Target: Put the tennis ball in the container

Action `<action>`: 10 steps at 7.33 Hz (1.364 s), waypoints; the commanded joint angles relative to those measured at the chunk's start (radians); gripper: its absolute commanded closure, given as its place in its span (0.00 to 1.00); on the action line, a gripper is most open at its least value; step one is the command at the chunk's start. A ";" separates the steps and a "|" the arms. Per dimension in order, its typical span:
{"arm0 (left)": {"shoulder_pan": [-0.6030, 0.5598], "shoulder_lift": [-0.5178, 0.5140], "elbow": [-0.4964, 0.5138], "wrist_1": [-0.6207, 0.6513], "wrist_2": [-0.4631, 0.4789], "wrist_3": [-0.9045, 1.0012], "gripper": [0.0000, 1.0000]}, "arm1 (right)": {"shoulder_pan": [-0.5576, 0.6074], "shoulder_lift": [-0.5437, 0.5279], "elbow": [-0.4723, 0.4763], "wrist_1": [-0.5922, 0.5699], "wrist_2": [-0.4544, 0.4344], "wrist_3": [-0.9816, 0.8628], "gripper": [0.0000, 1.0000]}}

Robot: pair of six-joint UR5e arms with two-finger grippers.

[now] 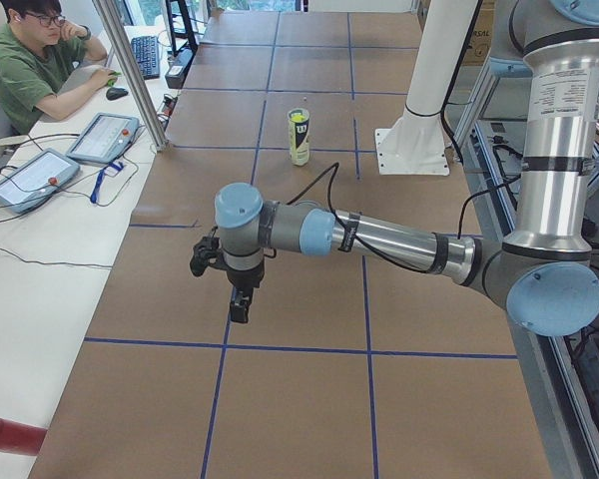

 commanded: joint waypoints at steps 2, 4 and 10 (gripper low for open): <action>-0.032 0.025 0.042 -0.003 -0.003 0.017 0.00 | 0.000 -0.001 0.000 0.000 0.000 0.000 0.00; -0.031 0.028 0.047 0.003 -0.076 0.007 0.00 | 0.000 -0.001 0.000 0.000 0.000 0.000 0.00; -0.031 0.028 0.032 0.010 -0.103 0.010 0.00 | 0.000 0.001 0.001 -0.001 0.000 0.000 0.00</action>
